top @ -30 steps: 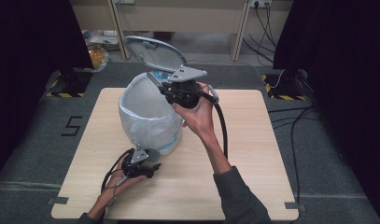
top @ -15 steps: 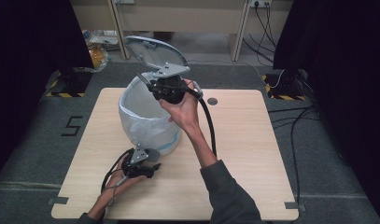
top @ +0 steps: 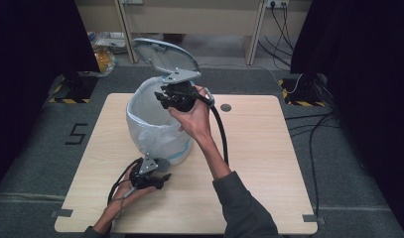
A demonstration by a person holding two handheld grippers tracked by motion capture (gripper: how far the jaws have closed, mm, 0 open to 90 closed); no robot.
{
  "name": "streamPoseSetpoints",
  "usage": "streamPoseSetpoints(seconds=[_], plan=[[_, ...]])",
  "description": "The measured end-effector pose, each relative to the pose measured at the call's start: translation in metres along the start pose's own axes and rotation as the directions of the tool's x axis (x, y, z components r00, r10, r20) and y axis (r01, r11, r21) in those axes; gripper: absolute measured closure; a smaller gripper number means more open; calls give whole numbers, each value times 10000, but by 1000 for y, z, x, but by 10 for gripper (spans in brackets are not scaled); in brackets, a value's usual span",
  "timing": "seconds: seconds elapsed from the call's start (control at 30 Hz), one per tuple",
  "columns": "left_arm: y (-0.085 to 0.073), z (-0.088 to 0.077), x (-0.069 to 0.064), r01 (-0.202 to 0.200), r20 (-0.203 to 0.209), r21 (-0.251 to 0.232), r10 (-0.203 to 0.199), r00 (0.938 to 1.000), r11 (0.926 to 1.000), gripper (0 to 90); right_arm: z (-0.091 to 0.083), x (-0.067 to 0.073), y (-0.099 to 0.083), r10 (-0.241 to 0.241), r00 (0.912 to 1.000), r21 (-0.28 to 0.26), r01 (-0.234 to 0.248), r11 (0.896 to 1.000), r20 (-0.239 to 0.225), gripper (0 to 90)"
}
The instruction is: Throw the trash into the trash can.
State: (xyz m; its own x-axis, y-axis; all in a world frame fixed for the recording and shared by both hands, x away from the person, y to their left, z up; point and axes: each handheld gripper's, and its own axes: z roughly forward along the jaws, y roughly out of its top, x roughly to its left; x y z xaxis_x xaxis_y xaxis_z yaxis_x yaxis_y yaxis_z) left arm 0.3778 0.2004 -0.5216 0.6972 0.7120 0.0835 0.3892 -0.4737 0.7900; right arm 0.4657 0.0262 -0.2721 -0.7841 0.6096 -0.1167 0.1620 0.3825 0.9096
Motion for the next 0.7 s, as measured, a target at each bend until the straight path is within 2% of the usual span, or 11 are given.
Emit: streamPoseSetpoints(seconds=[0.27,0.7], plan=[[0,0,0,-32,-15,23,32,10000,10000,257,-11,0,-5,-73,10000,-10,72,10000,-31,677],[0,0,1,48,69,0,-48,10000,10000,257,-35,-5,-13,68,9998,-192,-64,9998,199,557]])
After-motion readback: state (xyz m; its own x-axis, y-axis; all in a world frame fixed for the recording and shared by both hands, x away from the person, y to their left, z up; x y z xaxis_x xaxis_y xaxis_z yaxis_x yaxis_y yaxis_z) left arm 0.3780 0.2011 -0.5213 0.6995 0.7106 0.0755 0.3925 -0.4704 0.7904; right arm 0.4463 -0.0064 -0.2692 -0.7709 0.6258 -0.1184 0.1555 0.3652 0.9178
